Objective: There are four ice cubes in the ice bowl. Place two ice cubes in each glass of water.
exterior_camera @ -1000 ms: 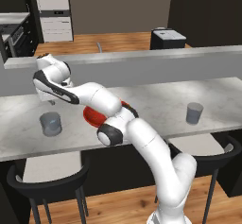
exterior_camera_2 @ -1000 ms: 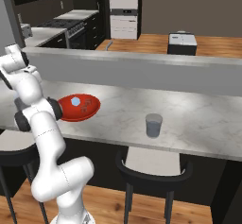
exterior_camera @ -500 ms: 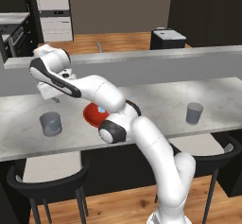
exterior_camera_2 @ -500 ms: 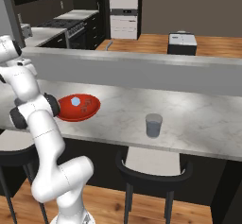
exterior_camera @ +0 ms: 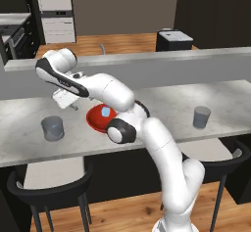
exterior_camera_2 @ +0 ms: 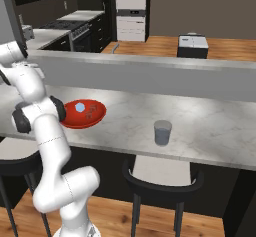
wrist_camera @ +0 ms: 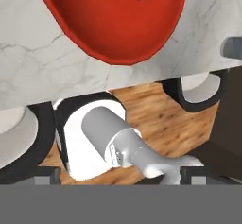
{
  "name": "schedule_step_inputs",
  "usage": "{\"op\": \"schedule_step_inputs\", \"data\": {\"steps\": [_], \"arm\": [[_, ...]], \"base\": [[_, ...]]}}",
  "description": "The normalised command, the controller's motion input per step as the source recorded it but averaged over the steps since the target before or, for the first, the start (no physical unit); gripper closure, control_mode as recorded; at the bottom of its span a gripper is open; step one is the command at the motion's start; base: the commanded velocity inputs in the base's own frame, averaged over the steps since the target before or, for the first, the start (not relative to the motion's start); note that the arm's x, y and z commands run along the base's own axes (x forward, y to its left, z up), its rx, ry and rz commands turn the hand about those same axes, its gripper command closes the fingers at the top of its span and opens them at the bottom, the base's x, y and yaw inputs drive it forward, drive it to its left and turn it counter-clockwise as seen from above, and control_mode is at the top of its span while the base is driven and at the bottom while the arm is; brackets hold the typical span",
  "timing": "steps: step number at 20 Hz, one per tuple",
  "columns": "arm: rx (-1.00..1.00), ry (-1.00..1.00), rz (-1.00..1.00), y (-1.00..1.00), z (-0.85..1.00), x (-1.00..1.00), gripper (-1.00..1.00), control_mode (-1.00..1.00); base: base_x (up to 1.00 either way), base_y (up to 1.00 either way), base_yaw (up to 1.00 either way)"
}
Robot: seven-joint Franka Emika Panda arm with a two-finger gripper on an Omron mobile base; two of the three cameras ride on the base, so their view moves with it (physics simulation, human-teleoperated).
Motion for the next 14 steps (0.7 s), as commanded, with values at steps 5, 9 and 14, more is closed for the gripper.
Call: {"op": "schedule_step_inputs", "data": {"steps": [5, 9, 14], "arm": [[0.03, -0.13, 0.00, -0.98, -0.52, -1.00, -1.00, -1.00], [0.09, -0.24, 0.01, -1.00, -0.29, -1.00, -1.00, -1.00], [0.13, -0.37, 0.01, -0.99, 0.32, -0.59, -1.00, -1.00]], "base": [[0.00, 0.00, 0.00], [0.00, 0.00, 0.00], [0.00, 0.00, 0.00]]}}
